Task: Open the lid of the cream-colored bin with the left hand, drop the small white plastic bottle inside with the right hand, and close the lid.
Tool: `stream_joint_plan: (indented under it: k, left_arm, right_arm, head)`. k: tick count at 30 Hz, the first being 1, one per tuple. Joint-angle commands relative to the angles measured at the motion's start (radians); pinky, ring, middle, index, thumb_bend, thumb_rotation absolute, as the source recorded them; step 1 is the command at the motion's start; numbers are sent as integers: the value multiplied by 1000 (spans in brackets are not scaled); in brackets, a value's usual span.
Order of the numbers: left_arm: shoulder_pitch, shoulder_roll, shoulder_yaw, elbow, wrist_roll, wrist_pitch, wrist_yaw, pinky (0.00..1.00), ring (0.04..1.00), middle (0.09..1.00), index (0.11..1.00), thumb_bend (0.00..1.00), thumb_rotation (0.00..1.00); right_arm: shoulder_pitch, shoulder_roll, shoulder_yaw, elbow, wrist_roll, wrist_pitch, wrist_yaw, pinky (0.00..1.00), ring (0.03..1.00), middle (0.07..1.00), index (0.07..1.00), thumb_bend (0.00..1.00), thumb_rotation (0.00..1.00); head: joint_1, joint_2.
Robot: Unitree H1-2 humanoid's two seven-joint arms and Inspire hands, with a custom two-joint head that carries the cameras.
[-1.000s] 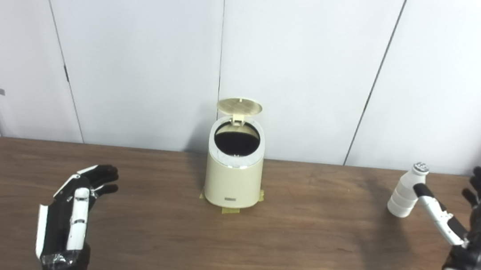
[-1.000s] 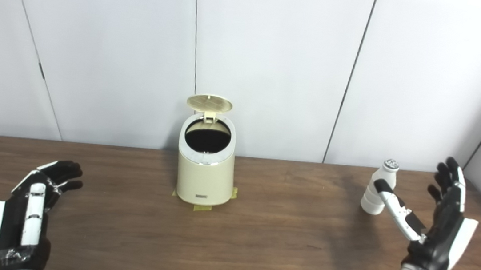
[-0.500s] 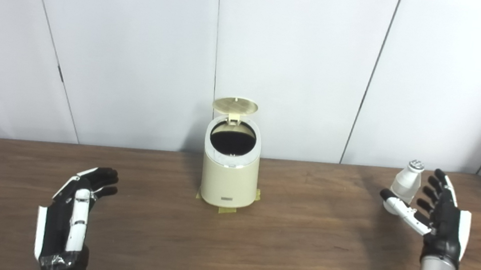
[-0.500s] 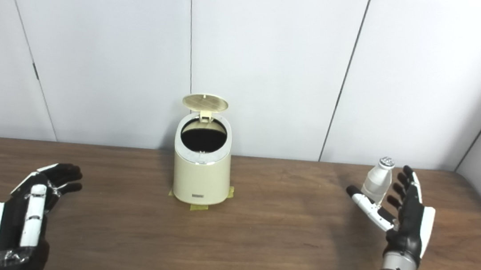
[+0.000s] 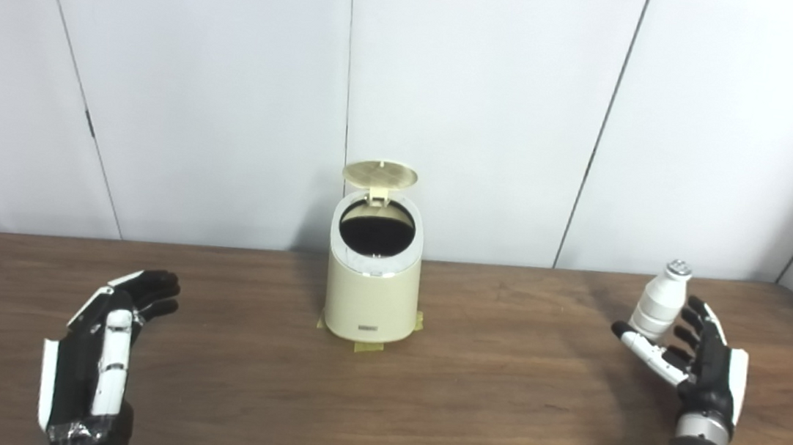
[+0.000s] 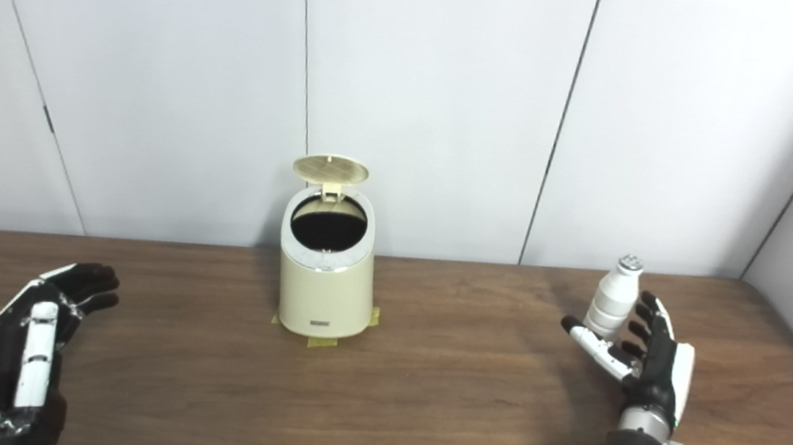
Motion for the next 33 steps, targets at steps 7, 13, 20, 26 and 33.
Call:
stream_joint_plan:
  k: [7, 13, 20, 26, 33]
  left_arm:
    - [-27, 10, 4, -32, -12, -31, -8, 671, 693, 682, 650, 308, 749]
    - [-28, 10, 3, -31, -17, -37, -10, 664, 688, 677, 644, 297, 748]
    - [-25, 17, 0, -33, -25, -37, -21, 660, 689, 680, 647, 302, 745]
    - [-24, 11, 1, -41, -17, -29, -14, 658, 683, 674, 642, 293, 733]
    - [-21, 14, 0, -48, -21, -30, -18, 663, 683, 670, 636, 300, 730]
  right_arm:
    - [-74, -45, -3, 28, 0, -54, -37, 702, 812, 859, 878, 819, 258]
    - [-96, -72, 15, 82, -17, -61, -61, 667, 777, 830, 863, 820, 283]
    - [-128, -93, 23, 156, -10, -83, -89, 622, 736, 798, 831, 819, 265]
    - [-159, -93, 7, 194, 20, -107, -99, 614, 728, 793, 825, 825, 232]
    - [-207, -134, 45, 254, -3, -95, -86, 594, 714, 778, 822, 814, 251]
  head:
    - [-8, 3]
    - [-8, 3]
    - [-7, 3]
    - [-7, 4]
    - [-2, 7]
